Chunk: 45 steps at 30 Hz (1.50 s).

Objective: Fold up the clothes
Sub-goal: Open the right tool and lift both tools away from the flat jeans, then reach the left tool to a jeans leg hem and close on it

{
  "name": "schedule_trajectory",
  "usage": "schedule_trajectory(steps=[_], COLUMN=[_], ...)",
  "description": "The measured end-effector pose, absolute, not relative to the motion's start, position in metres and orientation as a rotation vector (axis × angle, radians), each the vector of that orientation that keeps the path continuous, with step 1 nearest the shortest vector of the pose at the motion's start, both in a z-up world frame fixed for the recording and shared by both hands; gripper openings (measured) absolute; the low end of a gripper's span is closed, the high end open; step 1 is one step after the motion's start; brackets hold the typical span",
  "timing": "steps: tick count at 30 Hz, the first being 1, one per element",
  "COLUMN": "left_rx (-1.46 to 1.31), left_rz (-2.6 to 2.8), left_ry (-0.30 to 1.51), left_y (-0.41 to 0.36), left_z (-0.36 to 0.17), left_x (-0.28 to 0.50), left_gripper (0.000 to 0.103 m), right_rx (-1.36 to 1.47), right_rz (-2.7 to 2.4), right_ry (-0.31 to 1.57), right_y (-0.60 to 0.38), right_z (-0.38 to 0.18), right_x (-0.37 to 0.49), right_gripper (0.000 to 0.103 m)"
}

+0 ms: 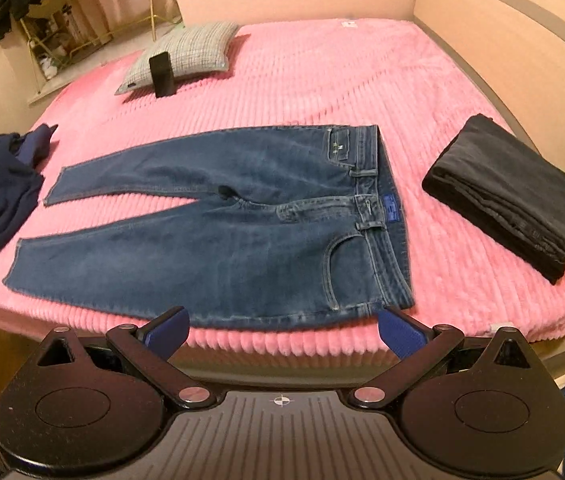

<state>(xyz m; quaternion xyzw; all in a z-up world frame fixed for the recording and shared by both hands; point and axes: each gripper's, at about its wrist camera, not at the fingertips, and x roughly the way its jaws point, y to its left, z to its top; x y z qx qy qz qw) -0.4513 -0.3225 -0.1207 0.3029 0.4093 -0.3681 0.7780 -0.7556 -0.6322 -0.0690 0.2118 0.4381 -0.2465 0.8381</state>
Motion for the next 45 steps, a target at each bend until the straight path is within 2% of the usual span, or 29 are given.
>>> schedule_trajectory(steps=[28, 45], left_rx=[0.596, 0.677], left_rz=[-0.550, -0.611], left_ry=[0.942, 0.866], left_y=[-0.239, -0.268], left_z=[-0.107, -0.098], left_x=[-0.438, -0.393], left_gripper=[0.102, 0.102], right_rx=[0.336, 0.181], right_rz=[-0.252, -0.179], right_ry=[1.047, 1.019], right_y=[-0.588, -0.650], right_z=[-0.090, -0.088], right_x=[-0.680, -0.651], right_gripper=[0.103, 0.103])
